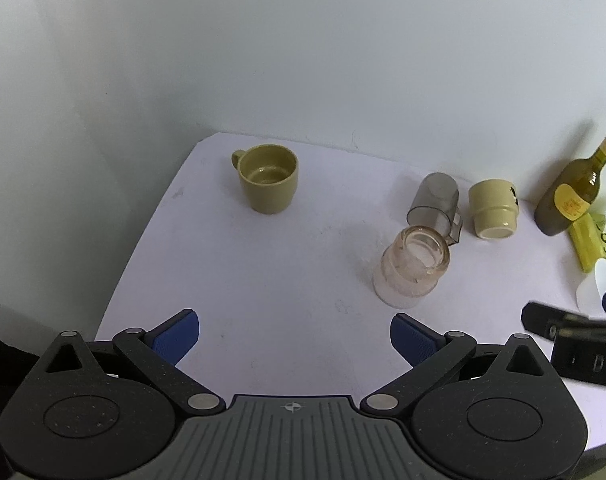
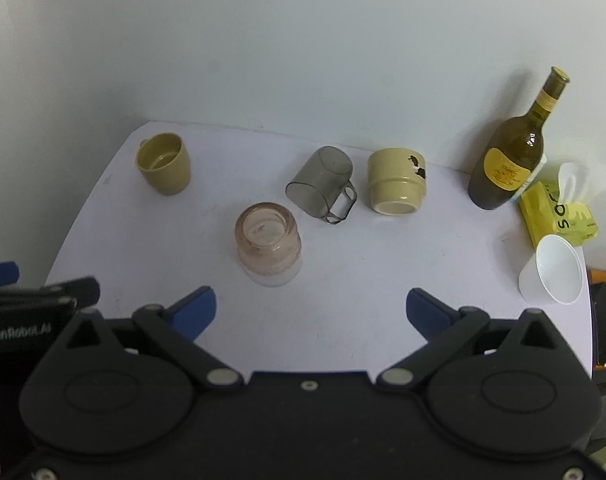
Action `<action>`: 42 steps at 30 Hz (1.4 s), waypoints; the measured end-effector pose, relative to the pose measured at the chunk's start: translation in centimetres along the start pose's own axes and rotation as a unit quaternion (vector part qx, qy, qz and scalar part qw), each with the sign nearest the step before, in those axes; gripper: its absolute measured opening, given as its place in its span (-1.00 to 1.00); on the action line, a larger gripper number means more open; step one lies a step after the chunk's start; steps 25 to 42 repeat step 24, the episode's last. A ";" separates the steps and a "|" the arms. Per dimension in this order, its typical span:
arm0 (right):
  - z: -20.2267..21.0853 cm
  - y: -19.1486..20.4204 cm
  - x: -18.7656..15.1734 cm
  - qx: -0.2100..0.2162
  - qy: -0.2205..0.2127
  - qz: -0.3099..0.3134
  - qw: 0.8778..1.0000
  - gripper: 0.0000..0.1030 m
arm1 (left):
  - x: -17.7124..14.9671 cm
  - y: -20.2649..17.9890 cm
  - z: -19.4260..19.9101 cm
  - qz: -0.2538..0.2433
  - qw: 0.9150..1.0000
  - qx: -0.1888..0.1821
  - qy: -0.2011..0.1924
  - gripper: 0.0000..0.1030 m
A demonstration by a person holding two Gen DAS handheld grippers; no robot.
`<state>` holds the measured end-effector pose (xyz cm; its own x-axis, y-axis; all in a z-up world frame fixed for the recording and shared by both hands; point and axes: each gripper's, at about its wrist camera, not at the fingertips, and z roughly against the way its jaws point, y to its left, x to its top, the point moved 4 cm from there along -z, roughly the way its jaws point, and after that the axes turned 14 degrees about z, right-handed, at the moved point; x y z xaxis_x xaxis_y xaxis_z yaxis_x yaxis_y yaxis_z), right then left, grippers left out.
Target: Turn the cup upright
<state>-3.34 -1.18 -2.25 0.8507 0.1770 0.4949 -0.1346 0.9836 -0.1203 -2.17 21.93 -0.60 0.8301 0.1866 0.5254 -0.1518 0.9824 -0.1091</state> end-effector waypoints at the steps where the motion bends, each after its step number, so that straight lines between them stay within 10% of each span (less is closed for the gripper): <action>1: 0.0 0.0 0.0 0.001 0.000 0.001 1.000 0.99 | 0.0 -0.1 0.1 -0.001 1.000 0.001 -0.001 1.00; 42: 0.5 -0.2 -0.4 0.007 -0.004 -0.006 1.000 0.99 | -0.5 -0.5 0.3 -0.018 1.000 -0.002 -0.002 1.00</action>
